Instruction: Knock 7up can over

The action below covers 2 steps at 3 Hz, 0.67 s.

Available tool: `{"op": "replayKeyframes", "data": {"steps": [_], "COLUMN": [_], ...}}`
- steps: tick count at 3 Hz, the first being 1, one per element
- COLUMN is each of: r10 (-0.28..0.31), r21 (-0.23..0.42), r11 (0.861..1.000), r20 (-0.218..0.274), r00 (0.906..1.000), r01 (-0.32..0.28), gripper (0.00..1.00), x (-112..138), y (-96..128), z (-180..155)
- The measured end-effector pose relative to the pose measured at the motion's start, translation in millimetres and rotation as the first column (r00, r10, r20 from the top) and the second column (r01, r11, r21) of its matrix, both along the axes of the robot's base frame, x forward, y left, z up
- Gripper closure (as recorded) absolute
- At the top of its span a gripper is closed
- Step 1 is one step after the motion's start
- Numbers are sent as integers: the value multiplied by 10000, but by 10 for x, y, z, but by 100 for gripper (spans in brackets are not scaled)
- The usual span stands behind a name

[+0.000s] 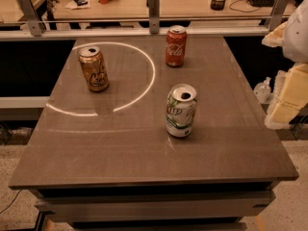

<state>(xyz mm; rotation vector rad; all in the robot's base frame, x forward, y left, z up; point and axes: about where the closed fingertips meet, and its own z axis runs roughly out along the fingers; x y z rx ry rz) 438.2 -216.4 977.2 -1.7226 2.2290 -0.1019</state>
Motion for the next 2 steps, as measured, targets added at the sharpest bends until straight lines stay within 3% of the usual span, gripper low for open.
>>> {"op": "replayKeyframes", "data": {"steps": [1, 2], "r10": [0, 13], "r21": [0, 518], "r11": [10000, 9987], "r20": [0, 79], "r00": [10000, 10000], "r01": [0, -17], "gripper": [0, 0], "x": [0, -14], "y": [0, -6], "z": [0, 38]}}
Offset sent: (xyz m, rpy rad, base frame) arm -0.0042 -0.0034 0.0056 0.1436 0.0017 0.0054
